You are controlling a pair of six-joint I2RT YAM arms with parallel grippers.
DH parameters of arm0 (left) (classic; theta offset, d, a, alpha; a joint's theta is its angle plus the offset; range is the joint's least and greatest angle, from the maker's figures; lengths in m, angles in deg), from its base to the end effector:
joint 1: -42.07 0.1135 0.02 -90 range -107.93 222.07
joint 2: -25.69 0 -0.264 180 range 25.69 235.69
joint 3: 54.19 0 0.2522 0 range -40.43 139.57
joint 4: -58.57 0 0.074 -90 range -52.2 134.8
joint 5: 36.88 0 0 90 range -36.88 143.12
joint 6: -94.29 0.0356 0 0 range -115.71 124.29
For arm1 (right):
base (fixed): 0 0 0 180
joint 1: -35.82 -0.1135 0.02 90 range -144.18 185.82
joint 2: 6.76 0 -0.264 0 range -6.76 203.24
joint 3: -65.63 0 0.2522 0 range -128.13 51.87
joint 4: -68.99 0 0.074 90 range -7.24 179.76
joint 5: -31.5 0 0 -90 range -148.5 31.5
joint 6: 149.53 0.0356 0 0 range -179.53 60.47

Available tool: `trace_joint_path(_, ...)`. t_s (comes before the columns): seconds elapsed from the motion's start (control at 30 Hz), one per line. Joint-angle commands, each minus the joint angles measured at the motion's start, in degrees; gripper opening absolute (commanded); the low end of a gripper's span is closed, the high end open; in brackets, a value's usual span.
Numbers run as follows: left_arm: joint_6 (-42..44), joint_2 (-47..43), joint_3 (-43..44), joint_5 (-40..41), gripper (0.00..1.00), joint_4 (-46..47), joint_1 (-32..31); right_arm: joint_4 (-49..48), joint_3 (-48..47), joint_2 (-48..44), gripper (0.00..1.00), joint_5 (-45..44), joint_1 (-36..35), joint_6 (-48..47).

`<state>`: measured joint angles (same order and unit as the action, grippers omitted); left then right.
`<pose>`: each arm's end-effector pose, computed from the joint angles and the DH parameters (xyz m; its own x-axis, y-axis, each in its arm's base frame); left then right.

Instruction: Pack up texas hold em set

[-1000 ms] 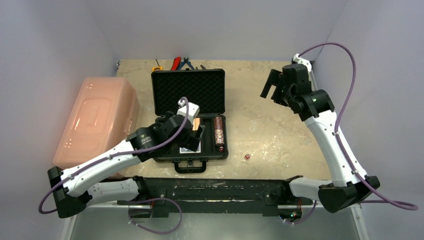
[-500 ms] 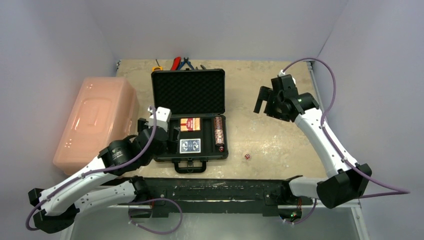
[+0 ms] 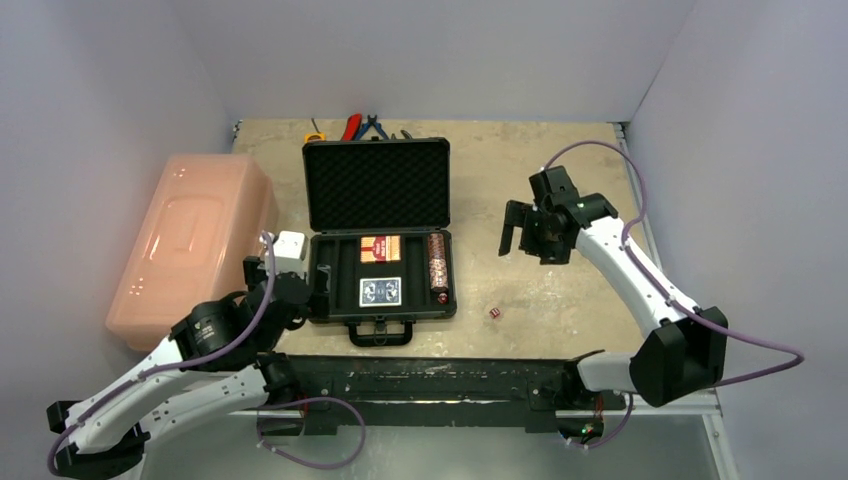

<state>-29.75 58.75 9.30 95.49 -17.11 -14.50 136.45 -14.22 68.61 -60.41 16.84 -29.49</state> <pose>0.0678 -0.0592 0.3140 -0.5230 0.0416 -0.8513 0.0753 0.9972 0.0025 0.2411 0.0817 0.2910 -0.8848 0.2248 -0.4081 0.1527 0.9675 0.2017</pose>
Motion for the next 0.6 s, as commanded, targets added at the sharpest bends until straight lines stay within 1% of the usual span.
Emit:
trace_joint_path(0.0, -2.5, -1.6, -0.7, 1.4, 1.00, -0.2, 0.3, -0.2, 0.5, 0.9, 0.99, 1.8, -0.6, -2.3)
trace_joint_path(0.27, -2.7, -1.0, 0.2, 1.4, 1.00, -1.7, 0.3, -1.3, 1.2, 4.8, 0.99, 4.4, -3.3, -4.8)
trace_joint_path(0.33, -2.6, -1.4, 0.4, 1.3, 1.00, -2.2, 0.3, -1.6, 1.7, 5.8, 0.99, 3.4, -5.2, -5.2)
trace_joint_path(0.47, -2.4, -3.1, -0.3, 0.3, 1.00, -1.6, 0.3, -3.0, 2.5, 6.7, 0.99, 1.1, -11.2, -5.1)
trace_joint_path(0.57, -1.9, -3.7, -0.8, -0.9, 1.00, -0.8, 0.3, -5.3, 3.9, 6.4, 0.98, 1.8, -13.4, -5.0)
